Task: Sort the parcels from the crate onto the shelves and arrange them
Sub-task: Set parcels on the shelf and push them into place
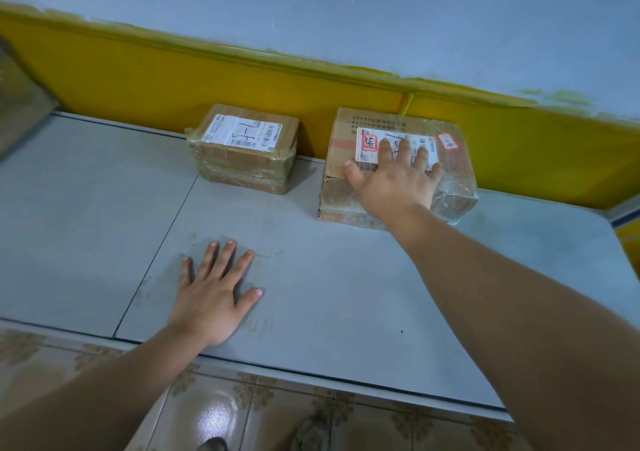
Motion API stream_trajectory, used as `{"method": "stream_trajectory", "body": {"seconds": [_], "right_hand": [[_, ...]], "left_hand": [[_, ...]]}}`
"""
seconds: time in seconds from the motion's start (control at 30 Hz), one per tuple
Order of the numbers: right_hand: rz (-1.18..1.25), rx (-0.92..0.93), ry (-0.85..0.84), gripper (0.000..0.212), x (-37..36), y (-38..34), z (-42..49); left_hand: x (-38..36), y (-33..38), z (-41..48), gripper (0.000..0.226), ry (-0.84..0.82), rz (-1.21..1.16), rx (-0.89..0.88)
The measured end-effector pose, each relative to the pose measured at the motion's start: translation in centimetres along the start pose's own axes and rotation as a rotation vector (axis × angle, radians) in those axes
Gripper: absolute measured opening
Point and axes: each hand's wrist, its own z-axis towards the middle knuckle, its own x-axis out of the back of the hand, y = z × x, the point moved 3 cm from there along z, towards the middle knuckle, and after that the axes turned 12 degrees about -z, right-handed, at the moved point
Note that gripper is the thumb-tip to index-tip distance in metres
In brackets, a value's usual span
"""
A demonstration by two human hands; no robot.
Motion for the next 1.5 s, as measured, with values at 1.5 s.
{"method": "stream_trajectory", "body": {"seconds": [1.5], "right_hand": [[0.022,1.203,0.142,0.064,23.7,-65.8,-42.1]], "left_hand": [[25.9,-51.4,-43.5,0.065,0.405,-0.455,0.617]]}}
